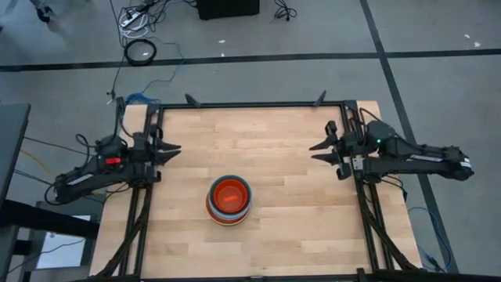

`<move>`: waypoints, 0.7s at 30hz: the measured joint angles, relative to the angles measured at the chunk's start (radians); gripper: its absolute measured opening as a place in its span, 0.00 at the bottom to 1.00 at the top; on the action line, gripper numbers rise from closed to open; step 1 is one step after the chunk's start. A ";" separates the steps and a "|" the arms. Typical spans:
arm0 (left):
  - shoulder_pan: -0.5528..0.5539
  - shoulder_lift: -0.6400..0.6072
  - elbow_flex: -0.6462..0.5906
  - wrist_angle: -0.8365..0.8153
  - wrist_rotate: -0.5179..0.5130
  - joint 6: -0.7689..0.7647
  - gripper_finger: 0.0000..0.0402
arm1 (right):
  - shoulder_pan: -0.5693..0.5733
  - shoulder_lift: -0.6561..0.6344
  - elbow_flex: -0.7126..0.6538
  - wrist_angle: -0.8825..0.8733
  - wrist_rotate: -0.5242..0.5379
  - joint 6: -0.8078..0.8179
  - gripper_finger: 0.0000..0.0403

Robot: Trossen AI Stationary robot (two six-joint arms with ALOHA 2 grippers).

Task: Nest bowls inside each other
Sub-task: Return to Home Position

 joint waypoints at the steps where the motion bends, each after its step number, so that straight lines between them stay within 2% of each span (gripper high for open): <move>1: -0.001 0.000 -0.011 0.012 0.004 0.006 0.18 | 0.000 0.003 -0.008 0.005 0.000 -0.003 0.25; 6: 0.000 0.000 -0.100 0.079 -0.032 0.015 0.18 | 0.000 0.019 -0.023 0.009 0.017 -0.015 0.25; 14: 0.000 0.000 -0.267 0.311 -0.036 -0.027 0.18 | 0.000 0.019 -0.023 0.020 0.020 -0.026 0.25; 21: -0.001 0.000 -0.311 0.367 -0.021 -0.069 0.18 | 0.000 0.010 -0.023 0.023 0.022 -0.011 0.25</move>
